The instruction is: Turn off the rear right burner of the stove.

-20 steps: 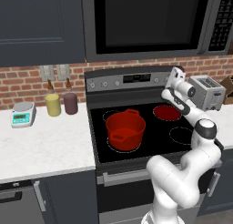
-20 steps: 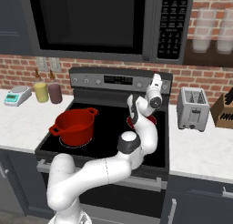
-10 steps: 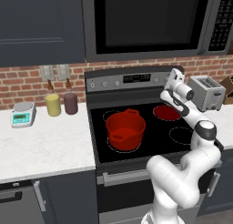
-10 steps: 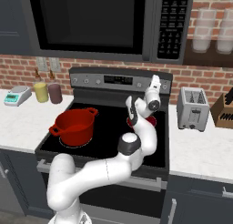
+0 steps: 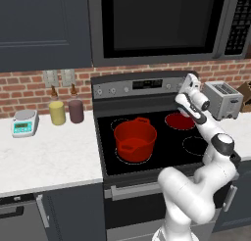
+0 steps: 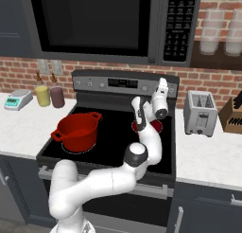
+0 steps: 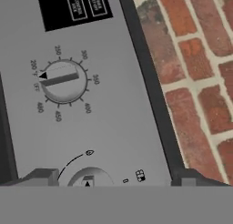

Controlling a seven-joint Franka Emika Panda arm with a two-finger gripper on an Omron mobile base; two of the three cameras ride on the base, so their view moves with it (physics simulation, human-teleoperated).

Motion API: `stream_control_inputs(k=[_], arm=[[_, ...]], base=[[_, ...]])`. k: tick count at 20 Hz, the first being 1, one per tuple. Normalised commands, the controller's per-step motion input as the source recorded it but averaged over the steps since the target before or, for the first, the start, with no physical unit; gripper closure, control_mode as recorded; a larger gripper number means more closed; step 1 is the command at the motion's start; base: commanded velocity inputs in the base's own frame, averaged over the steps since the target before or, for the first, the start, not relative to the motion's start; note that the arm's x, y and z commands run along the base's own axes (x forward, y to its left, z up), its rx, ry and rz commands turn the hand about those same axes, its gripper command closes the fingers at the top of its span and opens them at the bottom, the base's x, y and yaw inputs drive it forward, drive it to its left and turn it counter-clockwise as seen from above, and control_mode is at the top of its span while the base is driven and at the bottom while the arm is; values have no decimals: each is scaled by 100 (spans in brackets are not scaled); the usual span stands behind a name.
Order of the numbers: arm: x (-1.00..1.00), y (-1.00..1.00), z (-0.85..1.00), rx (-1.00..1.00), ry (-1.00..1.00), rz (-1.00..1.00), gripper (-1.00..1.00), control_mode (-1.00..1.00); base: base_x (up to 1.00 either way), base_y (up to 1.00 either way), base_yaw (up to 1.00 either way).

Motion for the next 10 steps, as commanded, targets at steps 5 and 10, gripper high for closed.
stream_control_inputs(k=[5,10], arm=[[-3,-13,-8,-1,-1,2,-100,-100],[-10,-31,-27,-5,0,6,-100,-100]], base=[[0,0,0],[0,0,0]])
